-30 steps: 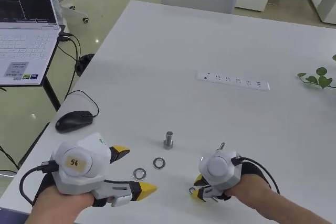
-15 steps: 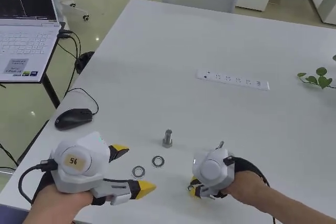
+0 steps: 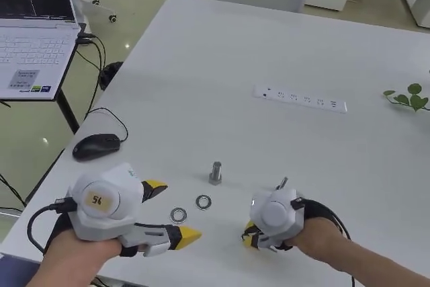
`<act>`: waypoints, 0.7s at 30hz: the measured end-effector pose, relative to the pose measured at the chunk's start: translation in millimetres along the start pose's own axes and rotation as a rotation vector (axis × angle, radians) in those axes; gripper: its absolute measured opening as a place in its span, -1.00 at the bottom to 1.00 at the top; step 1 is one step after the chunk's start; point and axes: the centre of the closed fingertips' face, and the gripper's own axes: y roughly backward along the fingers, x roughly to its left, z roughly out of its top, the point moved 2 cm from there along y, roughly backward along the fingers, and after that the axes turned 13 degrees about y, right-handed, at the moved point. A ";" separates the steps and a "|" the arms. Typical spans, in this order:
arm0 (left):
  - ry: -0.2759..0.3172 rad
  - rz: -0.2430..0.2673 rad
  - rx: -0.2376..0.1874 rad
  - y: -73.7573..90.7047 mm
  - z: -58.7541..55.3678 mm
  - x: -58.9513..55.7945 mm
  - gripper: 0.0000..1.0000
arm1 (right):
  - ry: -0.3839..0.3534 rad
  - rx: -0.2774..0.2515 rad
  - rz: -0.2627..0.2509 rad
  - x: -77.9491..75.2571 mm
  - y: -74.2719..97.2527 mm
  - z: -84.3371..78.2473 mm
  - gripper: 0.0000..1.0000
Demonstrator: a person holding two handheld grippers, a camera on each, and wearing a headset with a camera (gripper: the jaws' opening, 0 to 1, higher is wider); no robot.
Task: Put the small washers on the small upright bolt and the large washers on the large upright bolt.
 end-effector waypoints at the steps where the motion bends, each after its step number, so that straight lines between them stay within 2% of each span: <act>1: 0.000 0.001 0.000 0.2 0.0 0.0 0.31 | -0.004 0.000 -0.002 0.4 0.7 -1.3 -0.75; 7: 0.006 0.004 -0.001 0.2 -1.4 1.2 0.31 | -0.057 -0.020 -0.029 -3.4 8.8 -5.7 -0.75; 13: 0.005 -0.002 0.001 -2.1 -0.7 0.3 0.31 | -0.066 -0.017 -0.060 -9.2 20.5 -11.6 -0.75; 21: 0.004 -0.004 -0.001 -2.8 1.3 1.7 0.31 | -0.174 -0.034 -0.171 -33.2 52.4 -29.8 -0.75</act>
